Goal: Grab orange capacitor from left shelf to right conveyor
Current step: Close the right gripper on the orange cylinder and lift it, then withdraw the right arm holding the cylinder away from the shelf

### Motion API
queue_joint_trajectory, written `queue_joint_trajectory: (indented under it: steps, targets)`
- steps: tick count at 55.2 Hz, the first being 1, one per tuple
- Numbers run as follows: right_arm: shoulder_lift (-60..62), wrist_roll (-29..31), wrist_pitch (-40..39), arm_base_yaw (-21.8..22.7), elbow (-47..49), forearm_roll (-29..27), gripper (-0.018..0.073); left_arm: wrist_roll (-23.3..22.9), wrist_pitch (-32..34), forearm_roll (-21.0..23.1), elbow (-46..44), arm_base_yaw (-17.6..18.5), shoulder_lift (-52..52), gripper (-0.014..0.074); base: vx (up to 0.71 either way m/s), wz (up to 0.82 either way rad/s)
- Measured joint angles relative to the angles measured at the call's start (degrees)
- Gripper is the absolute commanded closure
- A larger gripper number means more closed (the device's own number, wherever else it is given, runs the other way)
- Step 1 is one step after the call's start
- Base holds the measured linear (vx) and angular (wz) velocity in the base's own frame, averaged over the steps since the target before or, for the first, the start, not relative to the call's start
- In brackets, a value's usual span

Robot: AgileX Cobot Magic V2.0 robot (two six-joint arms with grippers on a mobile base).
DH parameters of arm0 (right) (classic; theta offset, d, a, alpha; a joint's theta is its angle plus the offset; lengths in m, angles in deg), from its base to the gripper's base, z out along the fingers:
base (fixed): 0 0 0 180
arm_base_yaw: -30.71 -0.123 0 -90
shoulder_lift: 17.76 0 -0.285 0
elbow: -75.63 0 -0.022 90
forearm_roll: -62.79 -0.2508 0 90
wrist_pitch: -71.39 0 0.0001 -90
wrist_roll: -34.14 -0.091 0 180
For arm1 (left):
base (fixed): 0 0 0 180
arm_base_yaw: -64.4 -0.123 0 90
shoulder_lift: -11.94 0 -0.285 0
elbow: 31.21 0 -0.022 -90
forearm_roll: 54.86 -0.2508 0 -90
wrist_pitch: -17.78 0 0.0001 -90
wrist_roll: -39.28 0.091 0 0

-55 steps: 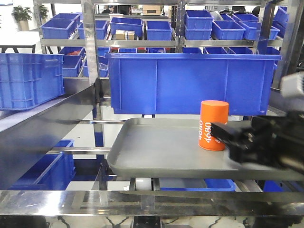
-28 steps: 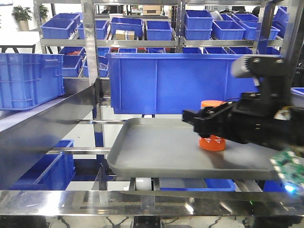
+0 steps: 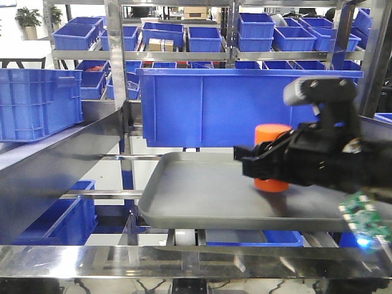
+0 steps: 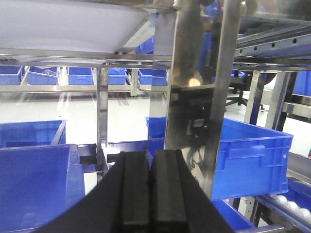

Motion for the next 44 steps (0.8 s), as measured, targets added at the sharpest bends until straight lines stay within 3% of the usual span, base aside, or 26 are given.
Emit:
queue_joint_trajectory:
  steps: [13, 23, 34, 44]
  targets:
    - [11.4, -0.5, 9.7, 0.0, 0.0, 9.1, 0.0567, 0.0, 0.0, 0.0, 0.0, 0.0, 0.0, 0.0603, 0.00, 0.00]
    - [22.1, -8.5, 21.2, 0.0, -1.8, 19.9, 0.0567, 0.0, 0.0, 0.0, 0.0, 0.0, 0.0, 0.0603, 0.00, 0.00]
    - [38.0, -19.4, 18.3, 0.0, -15.4, 29.6, 0.0567, 0.0, 0.0, 0.0, 0.0, 0.0, 0.0, 0.0603, 0.00, 0.00]
    - [51.5, -24.8, 11.7, 0.0, -29.7, 32.3, 0.0567, 0.0, 0.0, 0.0, 0.0, 0.0, 0.0, 0.0603, 0.00, 0.00]
